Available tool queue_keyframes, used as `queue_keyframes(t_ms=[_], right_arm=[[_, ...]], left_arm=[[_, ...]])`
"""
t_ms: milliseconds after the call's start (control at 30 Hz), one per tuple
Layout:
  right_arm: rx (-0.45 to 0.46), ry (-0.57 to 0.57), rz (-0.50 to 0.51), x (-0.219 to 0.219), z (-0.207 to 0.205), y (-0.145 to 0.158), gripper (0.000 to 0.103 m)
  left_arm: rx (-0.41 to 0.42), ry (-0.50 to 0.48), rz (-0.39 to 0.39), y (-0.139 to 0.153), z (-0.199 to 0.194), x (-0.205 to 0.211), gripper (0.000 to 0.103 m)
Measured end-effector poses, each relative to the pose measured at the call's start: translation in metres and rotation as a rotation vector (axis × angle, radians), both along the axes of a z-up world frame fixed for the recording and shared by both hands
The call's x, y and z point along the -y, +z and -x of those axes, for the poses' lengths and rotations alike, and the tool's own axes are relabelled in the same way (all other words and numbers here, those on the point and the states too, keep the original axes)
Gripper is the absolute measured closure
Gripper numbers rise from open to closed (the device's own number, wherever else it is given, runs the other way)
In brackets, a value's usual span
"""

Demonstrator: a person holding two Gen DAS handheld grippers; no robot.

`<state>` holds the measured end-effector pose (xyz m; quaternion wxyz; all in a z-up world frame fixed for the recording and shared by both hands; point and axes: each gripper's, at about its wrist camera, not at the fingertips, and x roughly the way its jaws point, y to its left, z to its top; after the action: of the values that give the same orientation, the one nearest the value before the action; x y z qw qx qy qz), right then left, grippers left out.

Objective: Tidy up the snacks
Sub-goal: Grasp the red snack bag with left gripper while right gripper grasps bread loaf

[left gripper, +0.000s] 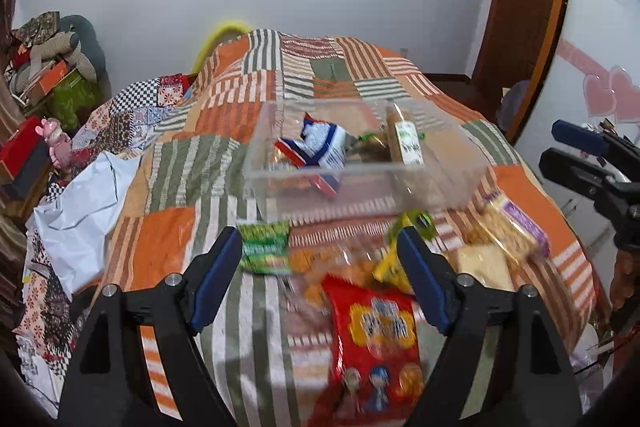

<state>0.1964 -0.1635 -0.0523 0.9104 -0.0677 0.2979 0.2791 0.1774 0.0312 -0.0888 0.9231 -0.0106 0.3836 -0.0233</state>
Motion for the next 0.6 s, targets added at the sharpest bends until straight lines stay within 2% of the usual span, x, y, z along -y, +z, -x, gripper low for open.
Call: queue_keyframes(t_ms=[200,400,500,600], right_arm=[[-0.019,-0.011,0.013,-0.002,0.021,-0.02,0.026],[-0.116,-0.013,-0.018,-0.007,0.023,-0.05,0.026],[-0.147,-0.026,-0.01,-0.008,0.03,-0.063,0.026],[-0.188,-0.034,-0.026,-0.011,0.031,-0.077,0.026]], left_arm=[[-0.02,-0.018,-0.008,-0.015,0.024,0.009,0.023],[-0.032,-0.027,-0.003,-0.032,0.045,0.012,0.023],[-0.018,0.006,-0.024,-0.04,0.051,0.012,0.023],[-0.029,0.007,-0.005,-0.048,0.051,0.012,0.023]])
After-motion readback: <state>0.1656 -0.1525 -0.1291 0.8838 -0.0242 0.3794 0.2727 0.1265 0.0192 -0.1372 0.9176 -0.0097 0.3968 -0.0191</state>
